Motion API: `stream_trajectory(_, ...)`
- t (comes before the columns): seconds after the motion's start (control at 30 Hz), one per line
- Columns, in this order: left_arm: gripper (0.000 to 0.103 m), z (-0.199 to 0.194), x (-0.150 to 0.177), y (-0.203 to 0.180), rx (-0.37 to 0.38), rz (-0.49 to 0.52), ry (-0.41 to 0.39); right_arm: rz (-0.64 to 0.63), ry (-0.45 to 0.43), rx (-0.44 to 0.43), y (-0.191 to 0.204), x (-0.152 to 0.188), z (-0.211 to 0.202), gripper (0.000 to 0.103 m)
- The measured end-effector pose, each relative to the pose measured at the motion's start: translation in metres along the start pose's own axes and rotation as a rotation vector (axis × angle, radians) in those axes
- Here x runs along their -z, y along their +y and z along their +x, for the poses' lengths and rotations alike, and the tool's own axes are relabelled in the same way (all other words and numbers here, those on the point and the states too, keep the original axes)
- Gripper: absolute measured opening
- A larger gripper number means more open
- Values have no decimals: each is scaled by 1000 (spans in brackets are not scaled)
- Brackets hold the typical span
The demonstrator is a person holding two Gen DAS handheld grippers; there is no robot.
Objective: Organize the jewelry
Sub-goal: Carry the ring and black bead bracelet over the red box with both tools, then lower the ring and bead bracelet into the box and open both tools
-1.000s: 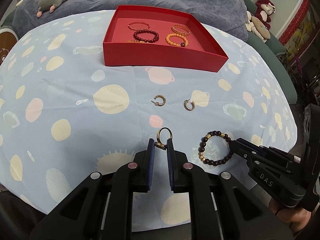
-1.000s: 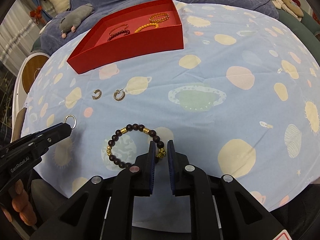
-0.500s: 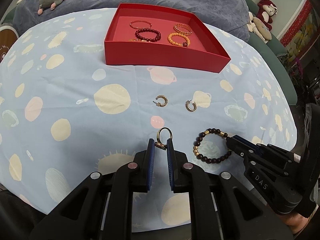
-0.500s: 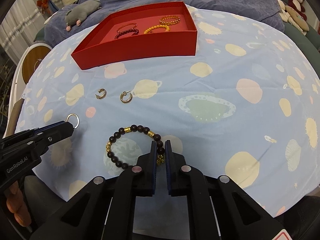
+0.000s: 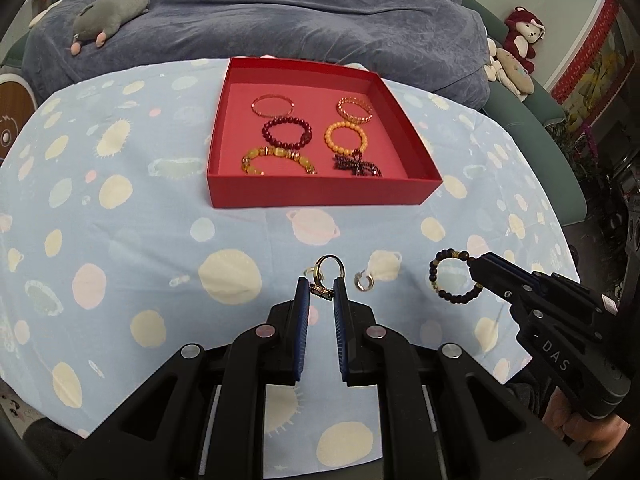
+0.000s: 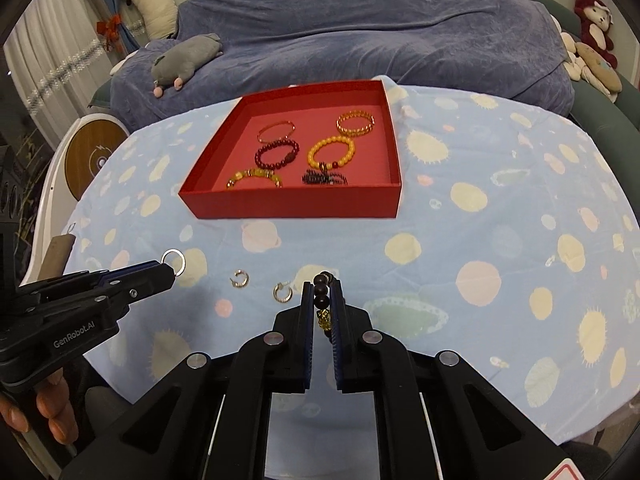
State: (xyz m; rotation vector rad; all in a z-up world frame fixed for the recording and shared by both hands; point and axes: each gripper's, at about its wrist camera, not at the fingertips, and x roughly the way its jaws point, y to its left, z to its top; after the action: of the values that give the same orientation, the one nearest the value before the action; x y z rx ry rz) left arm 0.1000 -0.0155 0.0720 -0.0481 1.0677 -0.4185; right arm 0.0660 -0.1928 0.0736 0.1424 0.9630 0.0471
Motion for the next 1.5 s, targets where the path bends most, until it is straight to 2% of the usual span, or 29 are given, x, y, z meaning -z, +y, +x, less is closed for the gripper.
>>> stream_trajectory(0.4, 12, 15, -103, 0, -13, 49, -72, -39, -89, -32, 5, -108, 16, 8)
stream_trajectory(0.73, 12, 82, -171, 14, -34, 49, -41, -17, -55, -90, 10, -171, 91, 8)
stream_trajectory(0.87, 12, 113, -187, 25, -34, 28, -16, -3, -28, -112, 8, -183, 128, 9)
stream_trajectory(1.03, 12, 146, -192, 39, -48, 14, 30, 48, 30, -110, -6, -185, 170, 8)
stream_trajectory(1.33, 13, 173, -186, 52, -72, -14, 77, 35, 65, -38, -16, -178, 195, 9)
stream_trajectory(1.37, 14, 171, -185, 52, -78, -22, 62, 21, 62, -18, -15, -177, 194, 9)
stream_trajectory(1.4, 21, 169, -185, 52, -84, -23, 47, 15, 51, -1, -14, -175, 192, 10)
stream_trajectory(1.43, 35, 166, -184, 52, -83, -22, 37, 13, 46, 6, -14, -173, 189, 15)
stream_trajectory(1.47, 41, 162, -183, 51, -92, -21, 25, 18, 38, 6, -15, -171, 185, 19)
stream_trajectory(1.5, 49, 158, -182, 50, -109, -19, 6, 28, 29, 7, -16, -168, 181, 28)
